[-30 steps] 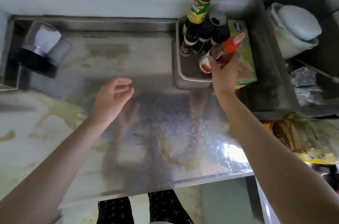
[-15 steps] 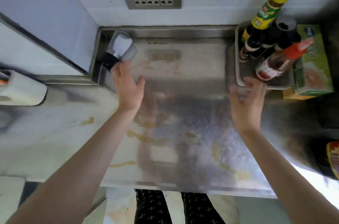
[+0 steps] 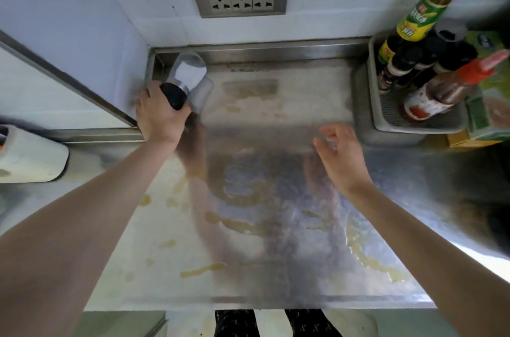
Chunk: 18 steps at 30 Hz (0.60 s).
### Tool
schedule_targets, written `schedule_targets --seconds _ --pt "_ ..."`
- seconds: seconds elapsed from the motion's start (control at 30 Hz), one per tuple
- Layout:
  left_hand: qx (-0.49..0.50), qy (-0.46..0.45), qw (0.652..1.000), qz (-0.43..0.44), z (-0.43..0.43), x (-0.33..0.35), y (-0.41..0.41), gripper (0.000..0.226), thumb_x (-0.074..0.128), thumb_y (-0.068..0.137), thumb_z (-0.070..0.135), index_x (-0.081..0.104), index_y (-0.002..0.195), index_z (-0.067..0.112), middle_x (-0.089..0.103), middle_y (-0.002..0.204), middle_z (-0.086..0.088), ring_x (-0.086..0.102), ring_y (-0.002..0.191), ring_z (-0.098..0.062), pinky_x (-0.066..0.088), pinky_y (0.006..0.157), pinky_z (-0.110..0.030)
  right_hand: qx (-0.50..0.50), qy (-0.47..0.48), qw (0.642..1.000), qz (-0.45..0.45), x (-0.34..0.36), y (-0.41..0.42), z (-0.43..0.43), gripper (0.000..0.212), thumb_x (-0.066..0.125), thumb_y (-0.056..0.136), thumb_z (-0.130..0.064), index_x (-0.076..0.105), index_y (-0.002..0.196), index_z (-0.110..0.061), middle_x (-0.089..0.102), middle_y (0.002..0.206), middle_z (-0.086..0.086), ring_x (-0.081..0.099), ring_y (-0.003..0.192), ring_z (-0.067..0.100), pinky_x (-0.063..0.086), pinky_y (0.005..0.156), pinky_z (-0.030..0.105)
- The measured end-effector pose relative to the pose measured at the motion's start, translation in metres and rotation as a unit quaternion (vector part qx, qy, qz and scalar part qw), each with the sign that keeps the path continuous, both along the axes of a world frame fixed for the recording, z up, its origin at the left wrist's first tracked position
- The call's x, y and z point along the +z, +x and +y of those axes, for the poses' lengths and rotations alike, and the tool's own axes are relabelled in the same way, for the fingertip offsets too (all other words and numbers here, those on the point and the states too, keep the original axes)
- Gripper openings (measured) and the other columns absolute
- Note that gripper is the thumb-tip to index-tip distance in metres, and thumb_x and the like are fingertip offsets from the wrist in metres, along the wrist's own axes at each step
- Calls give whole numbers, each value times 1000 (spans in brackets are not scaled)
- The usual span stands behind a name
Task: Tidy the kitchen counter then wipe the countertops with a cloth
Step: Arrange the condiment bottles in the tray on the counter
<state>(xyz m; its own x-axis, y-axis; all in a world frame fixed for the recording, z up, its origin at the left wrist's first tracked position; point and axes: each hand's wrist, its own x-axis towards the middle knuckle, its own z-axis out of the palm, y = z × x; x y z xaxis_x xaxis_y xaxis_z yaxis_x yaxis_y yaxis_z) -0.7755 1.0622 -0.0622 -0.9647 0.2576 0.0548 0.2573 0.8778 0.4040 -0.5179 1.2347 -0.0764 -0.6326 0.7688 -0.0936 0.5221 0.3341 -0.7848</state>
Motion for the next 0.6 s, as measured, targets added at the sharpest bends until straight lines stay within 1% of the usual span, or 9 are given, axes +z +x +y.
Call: schedule_targets --seconds 0.07,0.17,0.23,0.27,0.33,0.37,0.43,0.5,0.6 --pt "-11 80 997 8 2 15 10 62 69 75 31 43 126 9 47 125 -17 50 109 -36 42 92 -43 -9 -9 1000 -17 3 5 2 22 57 90 -10 56 111 -2 50 116 14 52 96 16 32 75 10" --pt "-67 158 985 12 4 38 29 64 72 72 36 45 125 13 52 122 -9 52 110 -25 43 92 -34 -24 -19 999 -22 11 10 5 22 57 90 -9 56 111 0 51 116 16 55 103 24 31 74 11" --pt "-90 233 967 -47 8 48 48 65 78 69 30 47 123 13 56 118 0 55 107 -12 45 91 -23 -19 -25 999 -22 19 13 5 24 57 90 -12 55 112 -3 51 117 13 54 103 20 32 77 13" --pt "-96 267 955 -90 13 52 61 63 79 69 25 48 122 13 57 115 4 56 102 -8 46 87 -17 -13 -28 999 -19 24 16 6 25 57 90 -14 54 113 -4 51 117 11 53 101 17 33 79 13" --pt "-120 303 931 -162 26 59 89 56 78 70 18 50 119 15 58 108 10 58 94 -1 46 78 -10 2 -35 999 -8 32 25 6 27 58 90 -14 53 115 -6 51 118 9 49 98 10 32 80 13" --pt "-140 308 922 -187 34 61 103 53 78 71 15 50 116 17 57 105 13 57 93 2 45 75 -7 3 -37 999 -3 36 32 6 28 59 89 -14 52 116 -6 51 119 9 47 98 9 32 81 12" --pt "-184 321 904 -216 52 65 129 51 77 71 12 50 112 22 56 104 15 56 97 0 43 75 -5 -18 -42 999 2 41 52 10 29 59 89 -15 52 117 -8 52 119 8 48 99 8 33 83 14" --pt "-218 333 888 -232 74 70 151 54 79 69 11 49 111 24 56 110 8 56 104 -9 44 78 -6 -61 -46 997 4 42 77 16 28 58 90 -15 53 117 -8 52 118 7 49 99 10 37 84 18" --pt "-245 355 869 -240 112 77 178 60 81 63 20 48 112 25 57 117 1 55 110 -13 45 88 -16 -144 -55 988 4 40 116 32 24 58 89 -15 54 113 -9 54 114 7 54 101 18 44 86 29"
